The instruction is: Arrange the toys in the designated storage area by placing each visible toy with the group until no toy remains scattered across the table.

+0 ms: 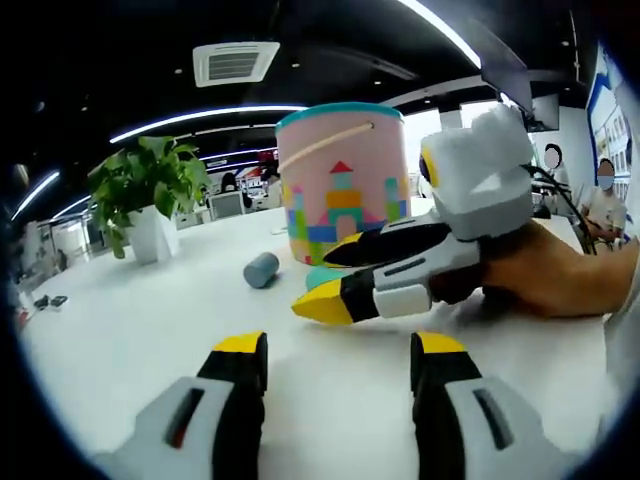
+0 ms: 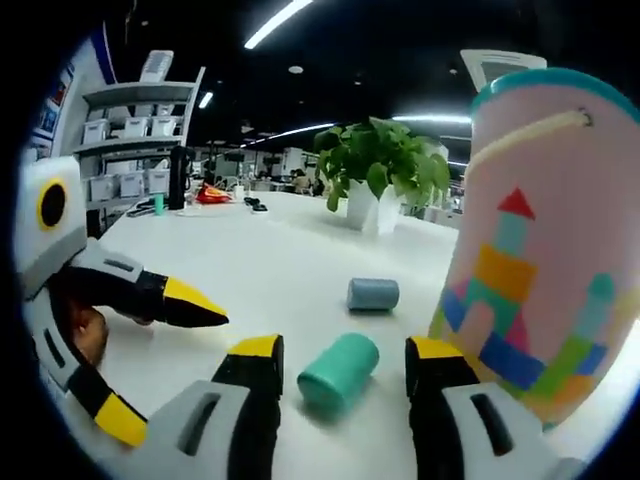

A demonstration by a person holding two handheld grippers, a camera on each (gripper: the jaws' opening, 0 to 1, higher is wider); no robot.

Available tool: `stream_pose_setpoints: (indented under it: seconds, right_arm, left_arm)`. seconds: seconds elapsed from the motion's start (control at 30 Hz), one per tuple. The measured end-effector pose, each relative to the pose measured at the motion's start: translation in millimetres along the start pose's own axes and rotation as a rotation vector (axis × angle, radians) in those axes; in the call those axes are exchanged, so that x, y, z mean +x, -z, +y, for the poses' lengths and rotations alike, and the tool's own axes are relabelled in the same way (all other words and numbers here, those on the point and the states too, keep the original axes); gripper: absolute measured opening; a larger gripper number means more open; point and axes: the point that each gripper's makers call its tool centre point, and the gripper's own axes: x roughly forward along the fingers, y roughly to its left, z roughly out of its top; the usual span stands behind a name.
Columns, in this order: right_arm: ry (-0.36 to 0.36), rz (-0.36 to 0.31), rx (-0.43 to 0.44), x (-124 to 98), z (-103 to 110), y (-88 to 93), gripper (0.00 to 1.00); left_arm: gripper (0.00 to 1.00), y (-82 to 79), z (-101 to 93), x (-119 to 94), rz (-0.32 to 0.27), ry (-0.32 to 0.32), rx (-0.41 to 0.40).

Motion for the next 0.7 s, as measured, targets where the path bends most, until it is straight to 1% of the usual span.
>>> stream_pose_setpoints:
  seconds: [0.07,0.17,0.2,0.33,0.67,0.7]
  right_arm:
    - [0.010,0.009,0.001,0,-2,1.5,0.47]
    - [0.015,0.028,0.007,-1,-5,6.1,0.36]
    - [0.017,0.041,0.007,-2,-6,9.4,0.34]
    - [0.021,0.050,0.037,-3,-10,12.4,0.33]
    - [0.036,0.075,0.053,-6,-18,18.4,0.24]
    - [0.035,0.073,0.045,-6,-19,18.1,0.24]
  left_arm:
    - [0.59,-0.1,0.0,0,0.000,0.000,0.000]
    - [0.59,0.0,0.0,0,0.000,-0.001,0.000]
    - [0.59,0.0,-0.1,0,0.000,-0.001,0.000]
    - [0.59,0.1,-0.4,0,0.001,-0.001,0.001]
    - [0.59,0.2,-0.1,0,0.002,-0.003,0.001]
    - [0.59,0.2,-0.1,0,0.002,-0.003,0.001]
